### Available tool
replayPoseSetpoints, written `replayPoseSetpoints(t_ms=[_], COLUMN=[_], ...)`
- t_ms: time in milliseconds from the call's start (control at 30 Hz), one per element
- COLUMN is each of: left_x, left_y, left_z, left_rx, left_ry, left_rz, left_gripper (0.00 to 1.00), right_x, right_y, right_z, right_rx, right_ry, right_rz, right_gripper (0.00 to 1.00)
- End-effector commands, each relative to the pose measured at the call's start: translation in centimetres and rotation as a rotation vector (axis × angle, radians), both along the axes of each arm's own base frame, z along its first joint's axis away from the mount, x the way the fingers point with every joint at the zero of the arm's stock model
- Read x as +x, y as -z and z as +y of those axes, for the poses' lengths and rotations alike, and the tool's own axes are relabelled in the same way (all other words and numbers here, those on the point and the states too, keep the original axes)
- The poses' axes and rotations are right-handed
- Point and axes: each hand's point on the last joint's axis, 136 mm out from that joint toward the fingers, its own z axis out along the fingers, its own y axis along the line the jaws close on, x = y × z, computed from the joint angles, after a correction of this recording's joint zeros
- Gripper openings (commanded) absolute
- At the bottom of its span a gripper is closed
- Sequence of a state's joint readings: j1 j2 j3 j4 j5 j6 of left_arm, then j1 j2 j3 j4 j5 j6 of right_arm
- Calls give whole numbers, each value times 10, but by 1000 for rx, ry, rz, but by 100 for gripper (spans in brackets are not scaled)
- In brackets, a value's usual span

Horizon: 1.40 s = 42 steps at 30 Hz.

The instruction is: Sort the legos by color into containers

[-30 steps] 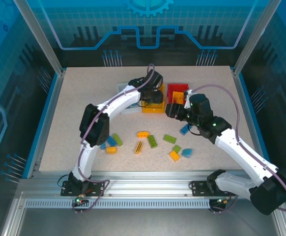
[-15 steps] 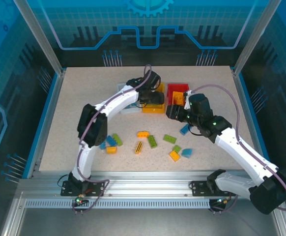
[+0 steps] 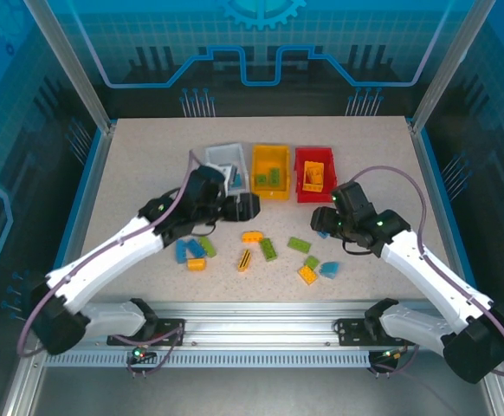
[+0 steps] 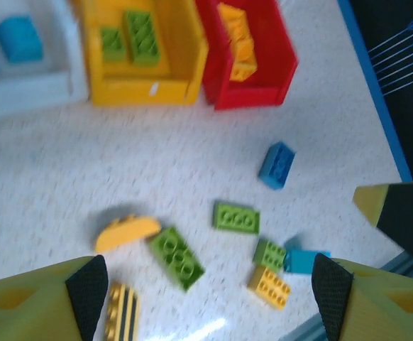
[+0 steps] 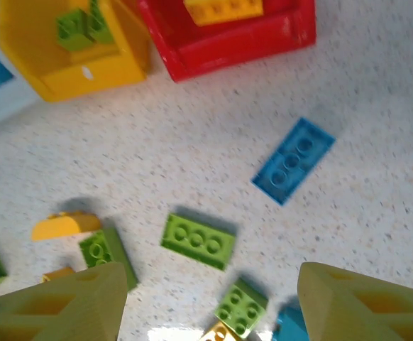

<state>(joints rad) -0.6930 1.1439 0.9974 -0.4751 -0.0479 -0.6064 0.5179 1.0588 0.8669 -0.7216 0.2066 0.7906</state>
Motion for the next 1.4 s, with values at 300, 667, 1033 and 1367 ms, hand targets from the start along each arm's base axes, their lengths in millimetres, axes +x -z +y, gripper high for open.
replayPoseSetpoints(t_ms=[300,667,1033,1367], left_x=[-57,-49,-52,-49], left_y=[53,22,22,21], left_z=[69,60,62,56], left_rx=[19,-14,-21,-31], left_ry=[-214,-180,-178,-167], left_rz=[152,82,88,90], left_gripper=[80,81,81,81], right_x=[-20,-17,15,32], right_y=[27,72,118,137], right_z=[42,57,48,49], right_rx=[-152,-465,-552,-414], right_ry=[-252,-611,-625,-575], right_rz=[76,336,451,475], right_gripper=[71,76,76,51])
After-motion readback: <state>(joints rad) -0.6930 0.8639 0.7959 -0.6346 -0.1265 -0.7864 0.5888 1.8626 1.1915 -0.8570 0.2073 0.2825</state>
